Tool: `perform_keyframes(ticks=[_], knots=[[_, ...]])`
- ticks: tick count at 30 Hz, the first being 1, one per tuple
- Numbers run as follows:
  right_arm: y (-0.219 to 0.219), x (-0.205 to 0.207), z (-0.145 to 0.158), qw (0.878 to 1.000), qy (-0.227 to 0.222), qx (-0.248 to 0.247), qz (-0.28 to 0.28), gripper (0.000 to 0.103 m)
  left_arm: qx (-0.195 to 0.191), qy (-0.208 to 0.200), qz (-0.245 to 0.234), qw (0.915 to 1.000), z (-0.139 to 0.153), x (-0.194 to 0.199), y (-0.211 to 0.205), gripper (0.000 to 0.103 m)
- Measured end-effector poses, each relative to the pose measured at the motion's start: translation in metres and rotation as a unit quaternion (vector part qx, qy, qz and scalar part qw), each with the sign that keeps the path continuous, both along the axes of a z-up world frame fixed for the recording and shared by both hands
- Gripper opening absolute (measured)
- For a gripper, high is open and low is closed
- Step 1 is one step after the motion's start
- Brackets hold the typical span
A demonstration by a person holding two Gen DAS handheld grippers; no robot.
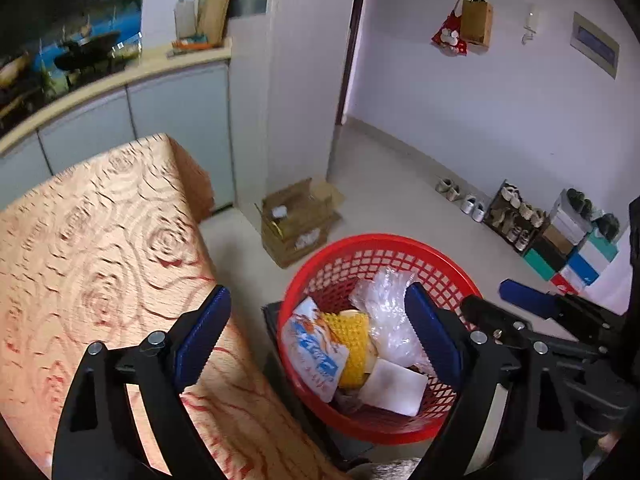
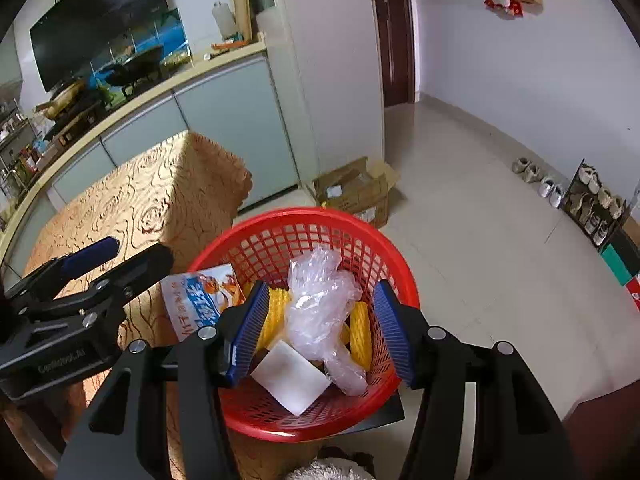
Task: Collect trash
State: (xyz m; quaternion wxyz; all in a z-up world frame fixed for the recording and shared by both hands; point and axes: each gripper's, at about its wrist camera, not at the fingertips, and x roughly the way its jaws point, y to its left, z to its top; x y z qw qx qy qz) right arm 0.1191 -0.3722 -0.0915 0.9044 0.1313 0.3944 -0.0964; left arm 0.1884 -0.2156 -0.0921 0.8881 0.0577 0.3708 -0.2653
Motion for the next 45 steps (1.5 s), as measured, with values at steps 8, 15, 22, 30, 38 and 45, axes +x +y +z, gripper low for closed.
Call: perform_keyframes(ticks=[8,15,22,30,38,45], knots=[[0.01,-0.018,0.029,0.999,-0.042,-0.012,-0.011,0.079,0.013,-0.049,0.065,0.9966,0.035,-0.024,0.042,0.097],[0.033,-0.04,0.053,0.997,-0.073,-0.021,-0.007,0.088,0.029,-0.079,0.114,0.9899,0.061,-0.05,0.077,0.097],[0.063,-0.066,0.065,0.997,-0.075,-0.028,0.002,0.092,0.025,-0.068,0.137,0.9879,0.068,-0.073,0.11,0.097],[0.081,-0.091,0.076,0.996,-0.08,-0.044,-0.02,0.094,0.026,-0.086,0.146,0.9852,0.075,-0.098,0.129,0.097],[0.09,-0.112,0.084,0.995,-0.087,-0.052,-0.022,0.096,0.023,-0.094,0.143,0.9849,0.081,-0.117,0.137,0.097],[0.097,-0.12,0.085,0.994,-0.087,-0.057,-0.019,0.096,0.029,-0.093,0.147,0.9844,0.078,-0.125,0.143,0.097]])
